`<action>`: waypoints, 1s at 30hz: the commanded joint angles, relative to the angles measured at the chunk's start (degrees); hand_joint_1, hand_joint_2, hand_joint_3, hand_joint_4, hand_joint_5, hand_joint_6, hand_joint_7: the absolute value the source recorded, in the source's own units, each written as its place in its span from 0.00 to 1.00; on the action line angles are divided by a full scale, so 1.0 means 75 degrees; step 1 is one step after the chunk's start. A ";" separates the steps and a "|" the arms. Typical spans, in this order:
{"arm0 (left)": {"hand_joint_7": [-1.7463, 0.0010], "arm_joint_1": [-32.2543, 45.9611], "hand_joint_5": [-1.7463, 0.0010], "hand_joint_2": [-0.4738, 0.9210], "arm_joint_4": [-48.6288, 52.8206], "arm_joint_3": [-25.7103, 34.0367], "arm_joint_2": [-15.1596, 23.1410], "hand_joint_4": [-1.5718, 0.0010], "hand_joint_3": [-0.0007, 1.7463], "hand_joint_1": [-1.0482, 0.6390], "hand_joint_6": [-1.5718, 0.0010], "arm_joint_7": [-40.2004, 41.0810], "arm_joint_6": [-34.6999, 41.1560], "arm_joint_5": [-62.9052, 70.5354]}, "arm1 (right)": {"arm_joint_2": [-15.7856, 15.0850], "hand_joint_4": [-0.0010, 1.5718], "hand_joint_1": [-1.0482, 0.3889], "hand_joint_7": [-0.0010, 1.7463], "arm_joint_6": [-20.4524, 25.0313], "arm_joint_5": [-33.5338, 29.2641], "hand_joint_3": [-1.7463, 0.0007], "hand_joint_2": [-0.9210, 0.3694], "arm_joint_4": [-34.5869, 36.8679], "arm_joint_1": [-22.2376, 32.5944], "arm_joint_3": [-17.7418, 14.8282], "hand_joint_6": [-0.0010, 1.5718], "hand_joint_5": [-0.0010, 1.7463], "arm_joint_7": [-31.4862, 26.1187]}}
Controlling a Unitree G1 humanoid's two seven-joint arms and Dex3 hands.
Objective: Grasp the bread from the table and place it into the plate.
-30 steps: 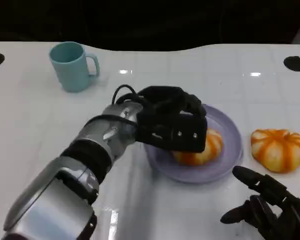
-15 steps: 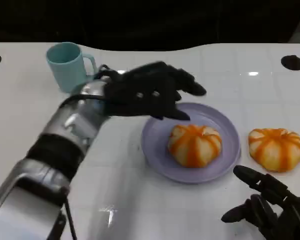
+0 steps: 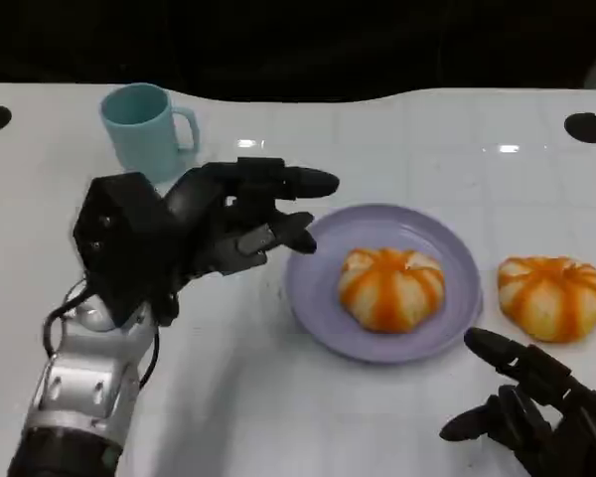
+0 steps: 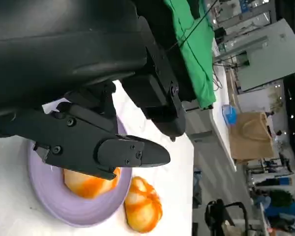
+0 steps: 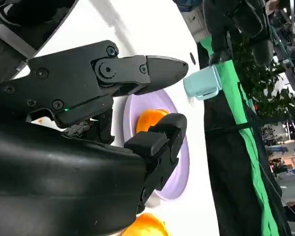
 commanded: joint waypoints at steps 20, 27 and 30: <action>0.00 0.3572 0.00 1.00 -0.3387 0.1443 -0.0482 0.56 0.29 0.32 0.72 0.0636 0.3890 -0.3651 | -0.0156 0.48 0.20 0.20 0.0172 -0.0034 0.82 0.00 -0.0297 0.0160 -0.0004 0.61 0.62 -0.0162; 0.00 0.3976 0.00 1.00 -0.3441 0.1368 -0.0508 0.58 0.31 0.33 0.73 0.0891 0.3986 -0.3576 | -0.0153 0.47 0.21 0.19 0.0294 0.0029 0.81 0.00 -0.0415 0.0195 -0.0008 0.61 0.62 -0.0178; 0.00 0.4049 0.00 1.00 -0.3482 0.1292 -0.0502 0.58 0.31 0.33 0.75 0.0915 0.3913 -0.3480 | -0.0153 0.47 0.21 0.19 0.0278 0.0008 0.81 0.00 -0.0411 0.0194 -0.0013 0.60 0.62 -0.0191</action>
